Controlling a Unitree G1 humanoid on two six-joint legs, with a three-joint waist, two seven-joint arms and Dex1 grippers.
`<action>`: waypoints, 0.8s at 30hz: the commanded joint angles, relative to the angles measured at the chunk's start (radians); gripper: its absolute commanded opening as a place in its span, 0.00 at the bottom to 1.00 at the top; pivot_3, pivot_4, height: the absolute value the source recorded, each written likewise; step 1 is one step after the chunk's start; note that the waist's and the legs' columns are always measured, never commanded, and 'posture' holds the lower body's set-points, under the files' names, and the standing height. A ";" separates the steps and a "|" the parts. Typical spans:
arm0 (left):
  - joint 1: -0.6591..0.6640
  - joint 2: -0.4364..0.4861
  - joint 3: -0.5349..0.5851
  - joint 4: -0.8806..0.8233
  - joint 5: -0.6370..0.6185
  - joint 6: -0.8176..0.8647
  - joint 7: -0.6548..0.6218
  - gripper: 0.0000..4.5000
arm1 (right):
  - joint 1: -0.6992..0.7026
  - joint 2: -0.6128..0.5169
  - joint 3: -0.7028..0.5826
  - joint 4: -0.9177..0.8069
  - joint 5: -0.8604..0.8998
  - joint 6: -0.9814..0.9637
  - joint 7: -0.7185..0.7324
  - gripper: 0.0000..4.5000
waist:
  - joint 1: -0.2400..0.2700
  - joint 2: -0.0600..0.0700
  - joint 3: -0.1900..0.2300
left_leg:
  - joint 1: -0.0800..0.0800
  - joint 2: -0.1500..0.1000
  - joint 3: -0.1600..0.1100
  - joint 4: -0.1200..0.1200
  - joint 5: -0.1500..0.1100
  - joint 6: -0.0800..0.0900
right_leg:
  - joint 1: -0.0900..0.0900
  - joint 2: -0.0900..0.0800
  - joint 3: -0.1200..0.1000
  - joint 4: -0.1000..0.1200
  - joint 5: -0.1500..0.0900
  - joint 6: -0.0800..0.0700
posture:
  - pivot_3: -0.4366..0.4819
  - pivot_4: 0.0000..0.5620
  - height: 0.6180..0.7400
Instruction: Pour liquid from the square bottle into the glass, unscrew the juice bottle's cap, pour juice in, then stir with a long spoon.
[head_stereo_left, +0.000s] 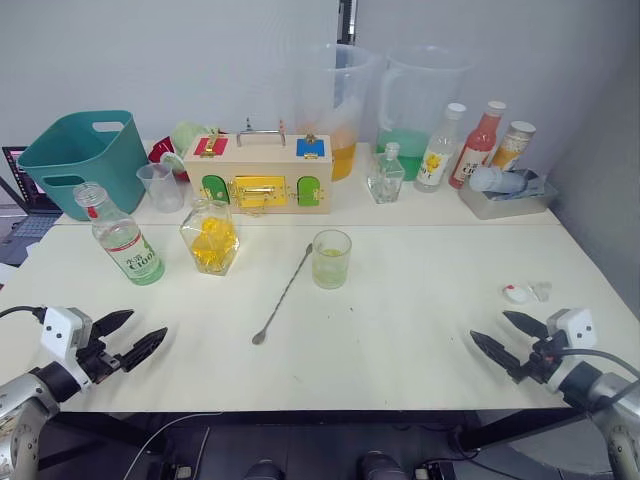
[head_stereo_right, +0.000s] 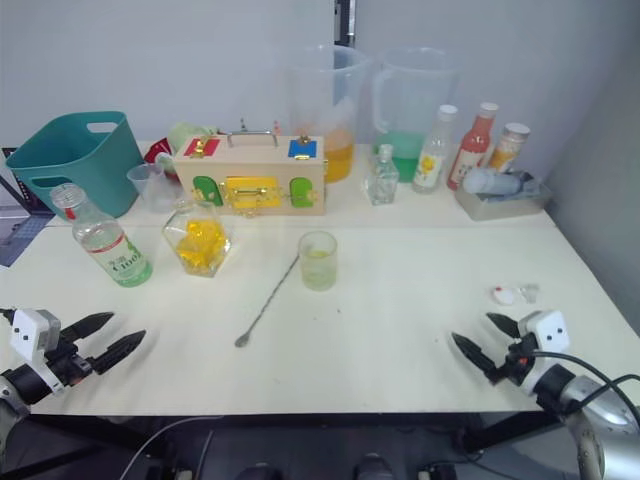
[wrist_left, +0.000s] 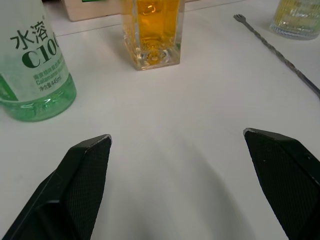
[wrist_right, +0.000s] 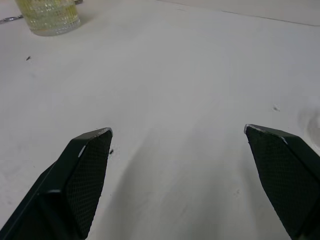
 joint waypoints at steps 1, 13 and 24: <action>0.003 0.033 0.015 -0.003 0.014 -0.043 -0.031 1.00 | 0.000 -0.002 -0.022 -0.022 0.009 -0.022 -0.001 1.00 | 0.000 0.000 0.000 | 0.000 0.000 0.000 0.000 0.000 0.000 | 0.000 0.000 0.000 0.000 0.000 0.000 | 0.48 0.27 1.00; 0.014 0.049 -0.024 -0.276 -0.032 0.140 0.045 1.00 | -0.073 -0.084 0.019 -0.136 0.228 0.284 0.125 1.00 | 0.000 0.000 0.000 | 0.000 0.000 0.000 0.000 0.000 0.000 | 0.000 0.000 0.000 0.000 0.000 0.000 | 0.48 0.27 1.00; -0.026 -0.051 -0.233 -0.667 0.013 0.466 0.385 1.00 | -0.297 -0.256 0.069 -0.278 0.462 0.569 0.257 1.00 | 0.003 0.000 0.000 | 0.000 0.000 -0.001 0.000 0.000 0.000 | 0.001 0.000 0.000 0.000 0.000 0.000 | 0.48 0.27 1.00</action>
